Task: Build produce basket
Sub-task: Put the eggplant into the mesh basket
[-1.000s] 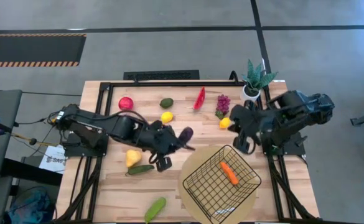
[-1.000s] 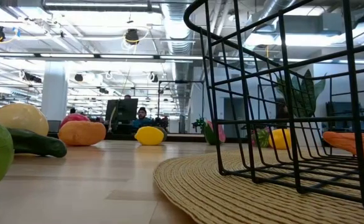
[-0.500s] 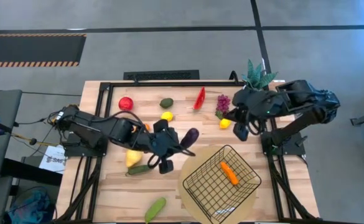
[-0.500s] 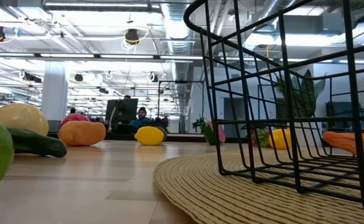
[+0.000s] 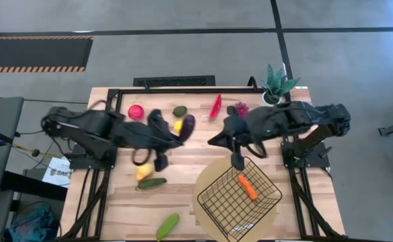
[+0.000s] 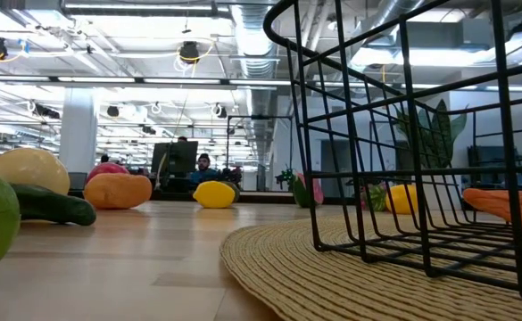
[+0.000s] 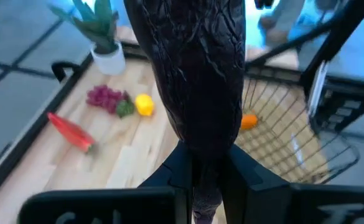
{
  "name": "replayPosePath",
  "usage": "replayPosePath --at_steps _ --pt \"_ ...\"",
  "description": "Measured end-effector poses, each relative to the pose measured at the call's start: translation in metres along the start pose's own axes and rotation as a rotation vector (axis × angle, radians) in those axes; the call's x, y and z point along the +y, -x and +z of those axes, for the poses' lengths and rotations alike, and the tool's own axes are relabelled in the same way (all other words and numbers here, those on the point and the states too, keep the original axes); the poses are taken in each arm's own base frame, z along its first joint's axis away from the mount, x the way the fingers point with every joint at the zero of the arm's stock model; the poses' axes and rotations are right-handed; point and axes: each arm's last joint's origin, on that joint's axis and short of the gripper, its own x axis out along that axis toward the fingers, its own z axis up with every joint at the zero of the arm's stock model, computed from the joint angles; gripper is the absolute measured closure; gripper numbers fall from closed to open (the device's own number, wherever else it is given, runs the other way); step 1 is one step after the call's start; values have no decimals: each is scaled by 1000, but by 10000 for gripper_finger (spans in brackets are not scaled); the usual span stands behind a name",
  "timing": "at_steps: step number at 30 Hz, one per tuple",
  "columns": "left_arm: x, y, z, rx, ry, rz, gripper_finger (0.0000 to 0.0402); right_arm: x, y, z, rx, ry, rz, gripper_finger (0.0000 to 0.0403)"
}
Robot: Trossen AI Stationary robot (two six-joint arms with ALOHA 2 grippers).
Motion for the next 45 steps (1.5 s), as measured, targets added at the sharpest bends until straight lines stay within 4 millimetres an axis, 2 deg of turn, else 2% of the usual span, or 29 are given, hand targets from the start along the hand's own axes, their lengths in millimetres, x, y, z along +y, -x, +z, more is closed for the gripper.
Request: replayPosePath --at_steps 2,5,9,14,18,23,29,34,45 --pt "4 15 0 -15 0 -15 379 5 3 9 -104 62 -7 372" --pt "7 27 0 -35 -8 -28 379 5 2 12 -135 108 -61 351" --pt "8 29 -1 -31 -40 -24 379 -5 -19 11 -119 102 -156 317" --pt "9 30 -3 -5 -61 -34 379 -18 -48 19 -193 156 -217 258" --pt "12 33 -6 11 -67 -24 379 -24 -55 22 -183 143 -238 204" --pt "15 36 -7 12 -68 9 379 -18 -59 30 -212 126 -208 153" --pt "18 35 -6 15 -68 21 377 -7 -73 31 -203 170 -128 142" --pt "20 36 -5 5 -61 26 378 -5 -70 36 -220 210 -100 142" --pt "19 35 -2 -18 -49 22 376 -29 -72 42 -244 211 -162 142"
